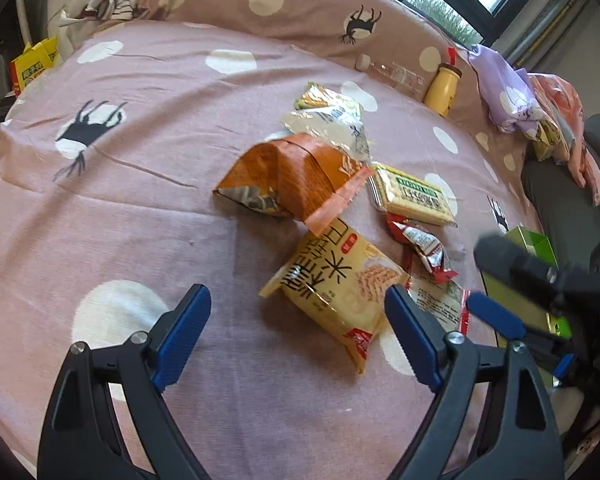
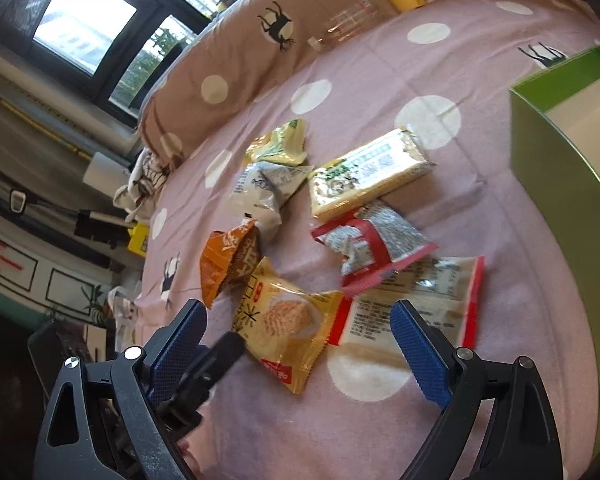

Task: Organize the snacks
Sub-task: 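Move the right gripper back to the yellow rice-cracker bag, then close the right gripper on the yellow rice-cracker bag's edge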

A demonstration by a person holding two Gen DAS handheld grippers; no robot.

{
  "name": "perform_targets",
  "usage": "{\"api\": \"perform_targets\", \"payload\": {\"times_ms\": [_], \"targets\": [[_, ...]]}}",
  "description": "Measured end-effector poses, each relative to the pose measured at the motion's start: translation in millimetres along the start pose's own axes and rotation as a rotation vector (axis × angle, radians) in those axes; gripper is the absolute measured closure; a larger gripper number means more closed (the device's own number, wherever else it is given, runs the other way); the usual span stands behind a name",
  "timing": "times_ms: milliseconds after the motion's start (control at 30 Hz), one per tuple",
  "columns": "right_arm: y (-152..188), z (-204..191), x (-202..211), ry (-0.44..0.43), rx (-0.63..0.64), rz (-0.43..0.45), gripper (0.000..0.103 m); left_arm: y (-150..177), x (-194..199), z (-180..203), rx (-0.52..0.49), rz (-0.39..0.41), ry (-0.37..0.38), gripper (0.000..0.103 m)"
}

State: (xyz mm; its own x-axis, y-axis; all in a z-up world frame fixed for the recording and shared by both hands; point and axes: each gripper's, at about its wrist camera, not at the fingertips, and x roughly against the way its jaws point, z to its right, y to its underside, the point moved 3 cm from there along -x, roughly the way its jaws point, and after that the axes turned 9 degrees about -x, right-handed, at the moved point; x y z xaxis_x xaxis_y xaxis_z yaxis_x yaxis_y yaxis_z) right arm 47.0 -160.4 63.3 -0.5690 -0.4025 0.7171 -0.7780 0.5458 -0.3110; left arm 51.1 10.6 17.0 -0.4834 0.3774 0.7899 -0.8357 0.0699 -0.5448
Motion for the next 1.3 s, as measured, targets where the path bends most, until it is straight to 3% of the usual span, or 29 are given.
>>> {"api": "perform_targets", "payload": {"times_ms": [167, 233, 267, 400, 667, 733, 1000, 1167, 1300], "targets": [[-4, -27, -25, -0.035, 0.138, -0.074, 0.023, 1, -5, 10, -0.007, -0.016, 0.016, 0.021], [-5, -26, -40, -0.017, 0.146, -0.109, 0.037, 2, -7, 11, -0.006, -0.023, 0.007, 0.025], [-5, -25, -49, 0.003, 0.148, -0.13, 0.038, 3, -9, 12, -0.002, -0.03, 0.001, 0.027], [-5, -18, -64, 0.057, 0.157, -0.151, 0.038, 6, -16, 7, 0.042, -0.063, 0.026, 0.039], [10, -14, -77, 0.004, 0.136, -0.277, 0.038, 6, -8, 13, 0.016, -0.029, 0.052, 0.069], [13, -16, -80, 0.005, 0.135, -0.283, 0.038, 5, -8, 15, -0.002, -0.027, 0.043, 0.071], [16, -20, -73, -0.026, 0.125, -0.243, 0.038, 2, -3, 25, -0.073, -0.002, 0.011, 0.078], [15, -30, -42, -0.089, 0.147, -0.142, 0.039, -1, 25, 41, -0.143, 0.101, -0.001, 0.078], [14, -37, -5, -0.116, 0.205, -0.008, 0.039, -1, 46, 55, -0.194, 0.184, 0.029, 0.078]]}}
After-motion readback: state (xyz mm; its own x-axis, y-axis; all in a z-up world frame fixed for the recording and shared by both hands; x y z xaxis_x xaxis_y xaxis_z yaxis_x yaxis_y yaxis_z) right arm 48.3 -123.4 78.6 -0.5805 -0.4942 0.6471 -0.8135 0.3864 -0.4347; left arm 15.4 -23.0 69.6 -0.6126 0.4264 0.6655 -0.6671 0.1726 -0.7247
